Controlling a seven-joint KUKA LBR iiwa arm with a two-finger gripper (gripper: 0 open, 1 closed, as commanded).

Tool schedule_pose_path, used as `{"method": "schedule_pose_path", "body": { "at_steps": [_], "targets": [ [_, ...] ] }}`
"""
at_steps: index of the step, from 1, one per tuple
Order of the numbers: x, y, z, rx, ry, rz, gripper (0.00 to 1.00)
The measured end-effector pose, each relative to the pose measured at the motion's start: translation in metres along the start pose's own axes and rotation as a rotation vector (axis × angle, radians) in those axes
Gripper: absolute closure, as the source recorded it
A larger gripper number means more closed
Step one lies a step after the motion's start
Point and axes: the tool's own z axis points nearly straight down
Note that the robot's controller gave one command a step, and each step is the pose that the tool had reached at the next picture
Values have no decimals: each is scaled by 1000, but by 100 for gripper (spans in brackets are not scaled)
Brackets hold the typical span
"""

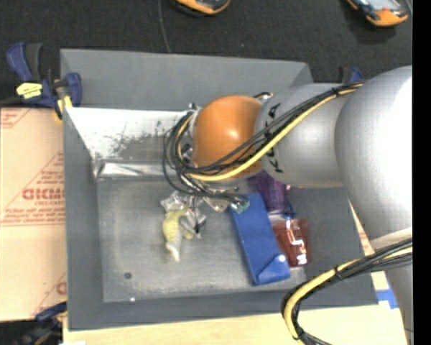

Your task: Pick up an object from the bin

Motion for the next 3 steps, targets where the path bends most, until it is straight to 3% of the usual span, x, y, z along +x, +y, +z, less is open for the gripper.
{"method": "schedule_pose_path", "body": {
  "at_steps": [1,2,3],
  "targets": [
    [2,1,-13,-5,8,2,100],
    [-1,-1,-40,1,-1,5,100],
    [0,0,-74,-4,4,7,100]
  ]
}}
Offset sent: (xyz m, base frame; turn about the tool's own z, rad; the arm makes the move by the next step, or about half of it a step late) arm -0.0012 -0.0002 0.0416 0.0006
